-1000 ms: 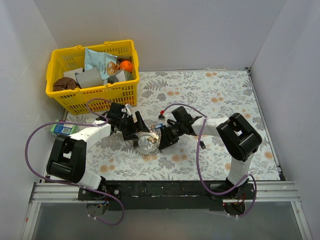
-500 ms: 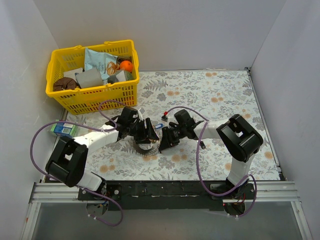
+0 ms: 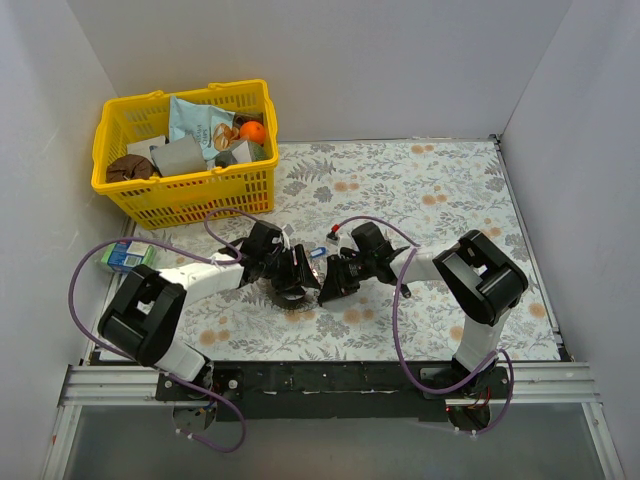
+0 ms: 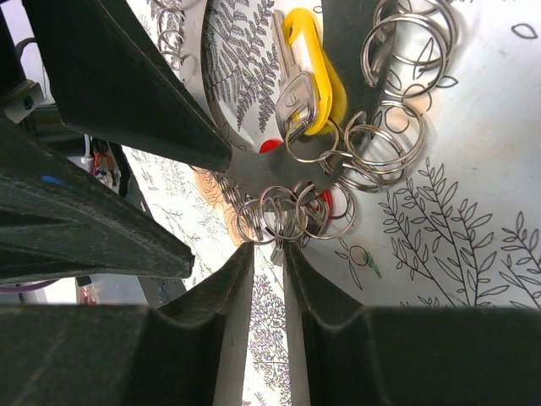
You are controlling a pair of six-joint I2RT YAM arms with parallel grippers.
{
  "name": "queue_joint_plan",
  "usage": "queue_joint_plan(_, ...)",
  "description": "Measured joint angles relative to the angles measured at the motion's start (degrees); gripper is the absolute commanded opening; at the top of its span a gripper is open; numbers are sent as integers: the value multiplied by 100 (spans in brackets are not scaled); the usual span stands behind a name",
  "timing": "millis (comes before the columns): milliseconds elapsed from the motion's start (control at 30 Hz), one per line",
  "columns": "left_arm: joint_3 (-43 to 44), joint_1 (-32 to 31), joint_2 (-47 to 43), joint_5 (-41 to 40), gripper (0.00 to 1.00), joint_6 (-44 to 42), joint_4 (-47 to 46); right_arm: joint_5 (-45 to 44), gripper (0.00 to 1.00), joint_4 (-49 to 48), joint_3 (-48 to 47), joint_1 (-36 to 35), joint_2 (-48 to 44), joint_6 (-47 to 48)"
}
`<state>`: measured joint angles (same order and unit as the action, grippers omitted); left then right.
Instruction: Put the keys on the keyring
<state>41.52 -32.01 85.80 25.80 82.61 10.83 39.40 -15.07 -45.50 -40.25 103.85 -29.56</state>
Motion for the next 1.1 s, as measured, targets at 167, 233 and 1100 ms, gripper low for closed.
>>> queue_joint_plan(167,-57,-4,68,-9,53,15,-81,0,28,-85,11,0,0,-72)
queue_joint_plan(233,-57,-7,120,-9,53,15,-107,0,28,-153,22,0,0,-107)
queue_joint_plan(1100,42,-11,184,-184,54,-59,-74,-127,1,-269,39,0,0,-179)
